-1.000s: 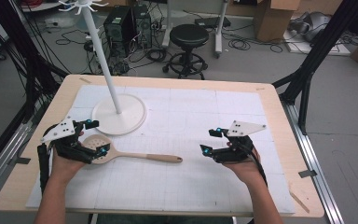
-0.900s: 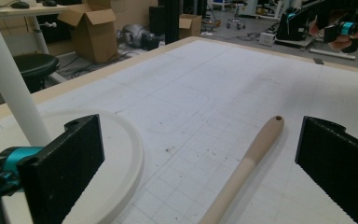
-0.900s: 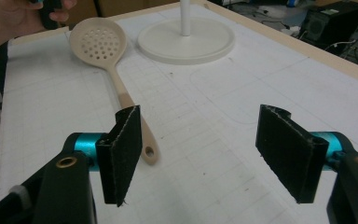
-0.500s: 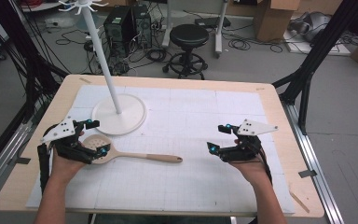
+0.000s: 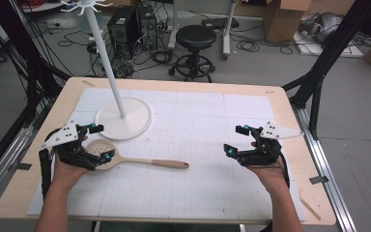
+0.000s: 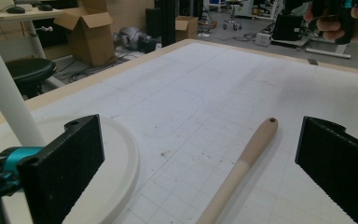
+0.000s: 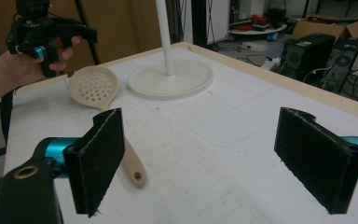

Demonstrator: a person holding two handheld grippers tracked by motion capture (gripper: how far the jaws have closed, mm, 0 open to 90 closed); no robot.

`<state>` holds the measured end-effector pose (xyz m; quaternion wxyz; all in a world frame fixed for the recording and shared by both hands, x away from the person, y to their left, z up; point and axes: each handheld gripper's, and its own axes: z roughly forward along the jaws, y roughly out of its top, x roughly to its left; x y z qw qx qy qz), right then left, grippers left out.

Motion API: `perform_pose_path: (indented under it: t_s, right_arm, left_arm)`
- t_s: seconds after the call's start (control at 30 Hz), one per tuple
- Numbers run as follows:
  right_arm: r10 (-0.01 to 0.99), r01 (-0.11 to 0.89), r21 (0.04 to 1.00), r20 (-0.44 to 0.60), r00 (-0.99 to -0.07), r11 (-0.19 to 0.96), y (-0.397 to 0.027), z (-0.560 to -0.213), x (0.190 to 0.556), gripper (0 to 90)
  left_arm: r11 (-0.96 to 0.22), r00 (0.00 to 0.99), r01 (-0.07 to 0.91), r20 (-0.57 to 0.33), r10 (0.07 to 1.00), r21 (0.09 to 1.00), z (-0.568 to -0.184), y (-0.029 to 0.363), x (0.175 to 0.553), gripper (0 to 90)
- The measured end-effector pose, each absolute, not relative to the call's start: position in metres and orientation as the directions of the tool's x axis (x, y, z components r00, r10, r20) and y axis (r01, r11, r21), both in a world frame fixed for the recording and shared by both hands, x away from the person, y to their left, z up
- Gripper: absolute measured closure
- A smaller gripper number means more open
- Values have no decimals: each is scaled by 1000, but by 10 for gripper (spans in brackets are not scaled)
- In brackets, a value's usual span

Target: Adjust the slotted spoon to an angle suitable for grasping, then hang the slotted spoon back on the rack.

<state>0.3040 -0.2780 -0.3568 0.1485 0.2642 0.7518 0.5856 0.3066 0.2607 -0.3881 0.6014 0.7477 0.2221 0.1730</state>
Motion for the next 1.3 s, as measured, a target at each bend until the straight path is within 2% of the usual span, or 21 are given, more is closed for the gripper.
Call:
perform_pose_path:
  t_s: [0.57,0.93,1.3]
  right_arm:
    - [591,229,959,88,-802,167,-284,-358,306,158]
    - [600,234,959,93,-794,161,-286,-359,308,158]
    - [591,250,951,96,-801,184,-279,-366,310,159]
  left_arm:
    - [-225,871,115,11,491,968,-378,247,307,17]
    - [-369,909,134,34,414,920,-373,205,323,17]
    - [-532,941,109,86,327,839,-364,162,337,20]
